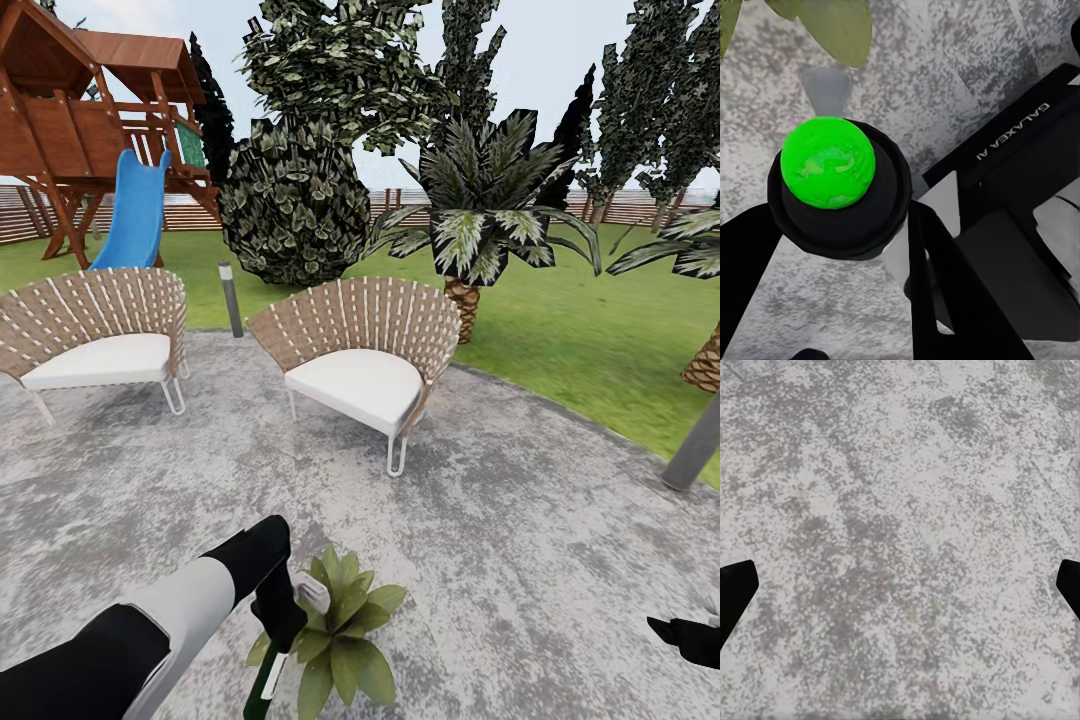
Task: Pick up the pesticide atomizer in the garden and spray insectifuge to fully cover both potted plants in the garden.
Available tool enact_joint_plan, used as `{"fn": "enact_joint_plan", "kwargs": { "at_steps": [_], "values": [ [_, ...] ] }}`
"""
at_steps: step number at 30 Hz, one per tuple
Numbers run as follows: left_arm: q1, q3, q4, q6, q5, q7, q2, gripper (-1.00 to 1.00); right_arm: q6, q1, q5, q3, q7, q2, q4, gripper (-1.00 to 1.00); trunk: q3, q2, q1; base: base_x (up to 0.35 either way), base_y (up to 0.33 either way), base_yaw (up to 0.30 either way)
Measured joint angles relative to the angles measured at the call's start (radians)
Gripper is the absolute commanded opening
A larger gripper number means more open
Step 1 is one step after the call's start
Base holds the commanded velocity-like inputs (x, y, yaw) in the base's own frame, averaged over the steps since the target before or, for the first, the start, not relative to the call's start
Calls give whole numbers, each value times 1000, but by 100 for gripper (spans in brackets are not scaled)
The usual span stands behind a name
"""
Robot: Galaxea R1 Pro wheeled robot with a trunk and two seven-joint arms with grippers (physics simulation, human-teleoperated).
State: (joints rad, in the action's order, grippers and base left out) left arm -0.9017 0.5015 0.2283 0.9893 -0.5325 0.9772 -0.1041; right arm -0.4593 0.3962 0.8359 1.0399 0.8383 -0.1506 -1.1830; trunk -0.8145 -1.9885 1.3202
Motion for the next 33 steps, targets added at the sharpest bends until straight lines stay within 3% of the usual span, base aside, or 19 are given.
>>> {"fn": "enact_joint_plan", "kwargs": {
  "at_steps": [10,17,30,33],
  "values": [
    [0,0,0,0,-1,0,7,-100,0,0,0,0,0,0,0,100,0,0,0,14,-11,0],
    [-29,1,0,-1,-3,0,43,-100,0,0,0,0,0,0,0,100,0,0,0,0,0,0],
    [-33,3,-7,-3,-1,-1,46,-100,0,0,0,0,0,0,0,100,0,0,0,0,0,0],
    [-33,5,-17,-4,-2,-2,66,-100,0,0,0,0,0,0,0,100,0,0,0,0,0,0]
  ]
}}
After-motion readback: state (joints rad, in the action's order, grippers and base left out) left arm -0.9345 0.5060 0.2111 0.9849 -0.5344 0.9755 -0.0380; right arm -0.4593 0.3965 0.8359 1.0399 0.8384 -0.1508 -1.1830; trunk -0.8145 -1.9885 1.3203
